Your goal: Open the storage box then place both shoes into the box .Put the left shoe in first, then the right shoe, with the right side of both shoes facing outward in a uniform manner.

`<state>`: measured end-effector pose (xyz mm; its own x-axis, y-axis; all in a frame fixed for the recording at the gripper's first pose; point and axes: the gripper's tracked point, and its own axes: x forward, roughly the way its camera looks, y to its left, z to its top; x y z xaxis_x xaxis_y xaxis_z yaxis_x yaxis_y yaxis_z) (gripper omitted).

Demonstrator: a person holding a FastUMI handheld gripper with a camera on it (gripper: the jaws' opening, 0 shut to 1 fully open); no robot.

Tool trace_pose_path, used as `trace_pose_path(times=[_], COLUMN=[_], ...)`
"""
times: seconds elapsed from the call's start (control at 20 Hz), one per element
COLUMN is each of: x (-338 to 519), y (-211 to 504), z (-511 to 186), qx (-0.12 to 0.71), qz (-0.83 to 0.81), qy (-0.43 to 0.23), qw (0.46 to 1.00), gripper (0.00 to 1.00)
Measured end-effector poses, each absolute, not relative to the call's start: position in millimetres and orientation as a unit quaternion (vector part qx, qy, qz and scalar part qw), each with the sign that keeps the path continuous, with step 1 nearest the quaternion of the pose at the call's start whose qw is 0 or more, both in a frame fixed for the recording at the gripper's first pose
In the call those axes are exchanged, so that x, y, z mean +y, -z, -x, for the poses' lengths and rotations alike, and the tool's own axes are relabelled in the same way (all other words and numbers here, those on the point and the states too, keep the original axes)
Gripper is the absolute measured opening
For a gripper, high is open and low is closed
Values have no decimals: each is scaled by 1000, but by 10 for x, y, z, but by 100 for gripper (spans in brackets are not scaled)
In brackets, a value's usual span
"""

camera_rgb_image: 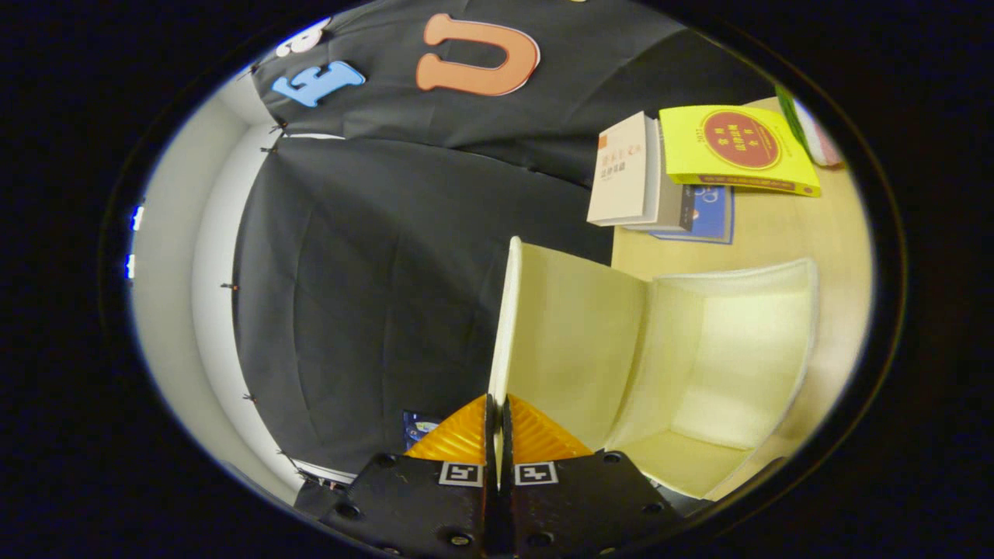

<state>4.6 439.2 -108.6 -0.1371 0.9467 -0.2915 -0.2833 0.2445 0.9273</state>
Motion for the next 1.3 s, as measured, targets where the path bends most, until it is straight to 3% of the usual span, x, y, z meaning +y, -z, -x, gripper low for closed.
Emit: trace_pose_path(times=[0.25, 0.35, 0.6, 0.65, 0.8, 1.3], x=[4962, 5077, 5102, 5056, 4755, 3184], y=[1070, 1006, 1151, 1177, 1414, 2223], z=[122, 195, 111, 76, -51, -280], qx=[542, 539, 552, 554, 559, 597], qz=[-259, -244, -232, -239, -217, -189], qy=[-545, -554, -523, -517, -490, -375], qw=[585, 585, 607, 607, 632, 684], gripper=[3, 9, 82, 89, 94, 96])
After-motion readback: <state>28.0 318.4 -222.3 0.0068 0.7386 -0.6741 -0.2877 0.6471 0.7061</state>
